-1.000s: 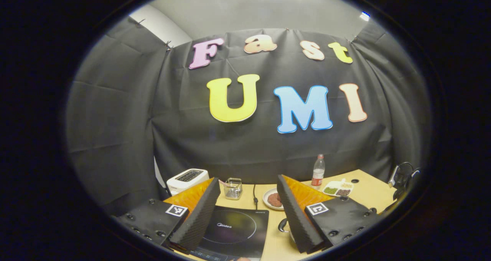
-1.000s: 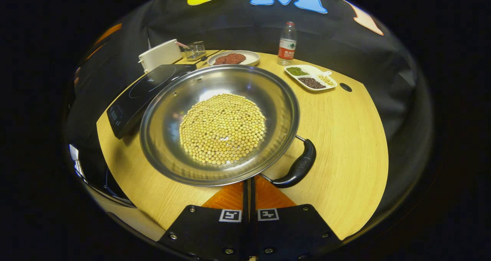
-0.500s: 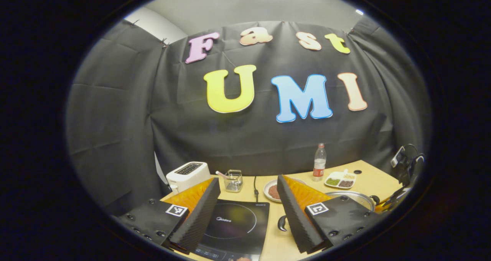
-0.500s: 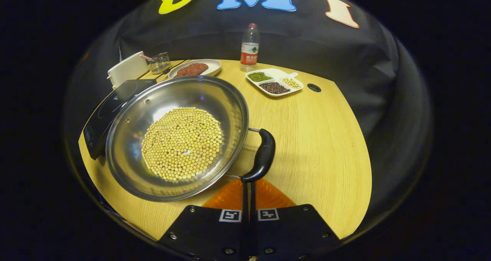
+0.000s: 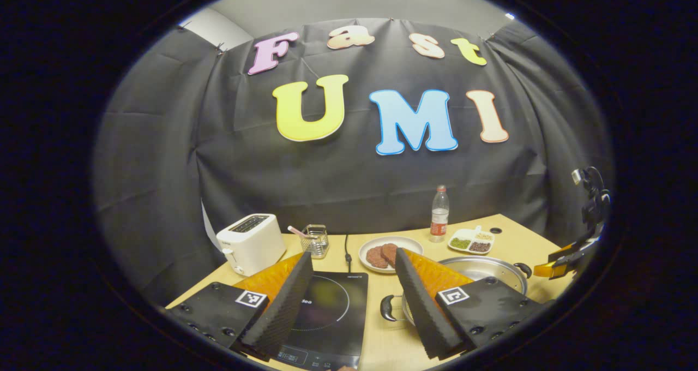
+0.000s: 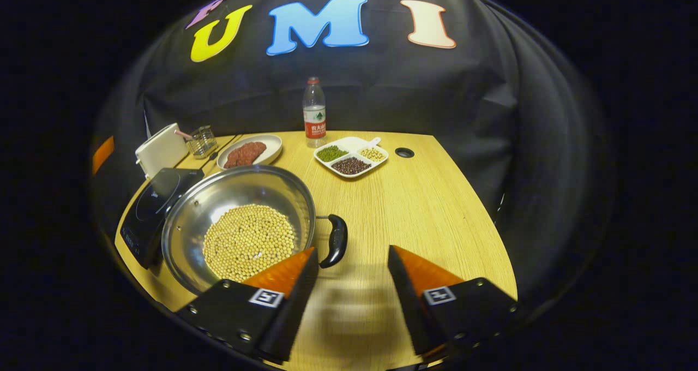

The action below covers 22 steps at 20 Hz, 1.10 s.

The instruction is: First push the handle of the pot to place it horizontally, then grasp the pot with both hands and set it on the induction cooktop.

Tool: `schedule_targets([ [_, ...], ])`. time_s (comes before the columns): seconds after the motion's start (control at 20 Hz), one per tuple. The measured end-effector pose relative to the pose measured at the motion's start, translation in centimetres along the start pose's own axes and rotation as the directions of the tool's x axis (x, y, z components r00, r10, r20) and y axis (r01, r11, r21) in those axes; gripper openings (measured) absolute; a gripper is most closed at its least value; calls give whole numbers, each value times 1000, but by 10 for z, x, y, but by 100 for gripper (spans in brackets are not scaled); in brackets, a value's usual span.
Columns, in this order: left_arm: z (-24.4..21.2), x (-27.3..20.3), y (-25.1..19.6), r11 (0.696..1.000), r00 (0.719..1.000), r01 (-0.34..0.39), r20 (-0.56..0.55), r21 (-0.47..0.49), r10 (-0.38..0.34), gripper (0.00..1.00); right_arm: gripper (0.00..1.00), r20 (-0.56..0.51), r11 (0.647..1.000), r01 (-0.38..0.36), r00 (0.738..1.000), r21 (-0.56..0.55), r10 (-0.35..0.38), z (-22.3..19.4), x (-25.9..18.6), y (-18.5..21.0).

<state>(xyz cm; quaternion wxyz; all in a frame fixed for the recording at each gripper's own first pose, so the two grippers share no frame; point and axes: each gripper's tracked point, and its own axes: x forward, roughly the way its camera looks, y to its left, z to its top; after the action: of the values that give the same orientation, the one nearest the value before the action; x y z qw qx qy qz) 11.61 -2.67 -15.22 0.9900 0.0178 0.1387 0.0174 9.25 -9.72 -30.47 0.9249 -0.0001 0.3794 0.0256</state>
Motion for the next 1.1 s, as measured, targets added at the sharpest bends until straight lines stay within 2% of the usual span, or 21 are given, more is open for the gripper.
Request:
schedule_targets([
  [0.05,-4,3,-2,1000,1000,11,-6,-3,-11,94,100,17,1000,2,1000,15,-2,5,-1,1],
  [0.2,-24,13,-18,995,994,92,-57,-21,-94,98,100,53,999,1,999,35,-2,14,-4,8],
  [0.45,-59,32,-26,991,983,124,-129,-41,-128,94,100,48,1000,-25,999,12,24,14,0,21],
  [0.5,-65,35,-30,990,980,131,-144,-45,-137,100,100,43,1000,-30,999,6,29,13,2,23],
  [0.6,-79,43,-37,988,973,149,-172,-47,-155,99,100,31,999,-37,999,-1,37,11,7,26],
  [0.8,-108,57,-53,983,953,177,-240,-40,-182,98,100,22,999,-51,998,1,51,12,16,29],
  [1.1,-147,81,-72,977,918,198,-335,-79,-213,99,100,-7,998,-63,998,7,63,8,32,24],
])
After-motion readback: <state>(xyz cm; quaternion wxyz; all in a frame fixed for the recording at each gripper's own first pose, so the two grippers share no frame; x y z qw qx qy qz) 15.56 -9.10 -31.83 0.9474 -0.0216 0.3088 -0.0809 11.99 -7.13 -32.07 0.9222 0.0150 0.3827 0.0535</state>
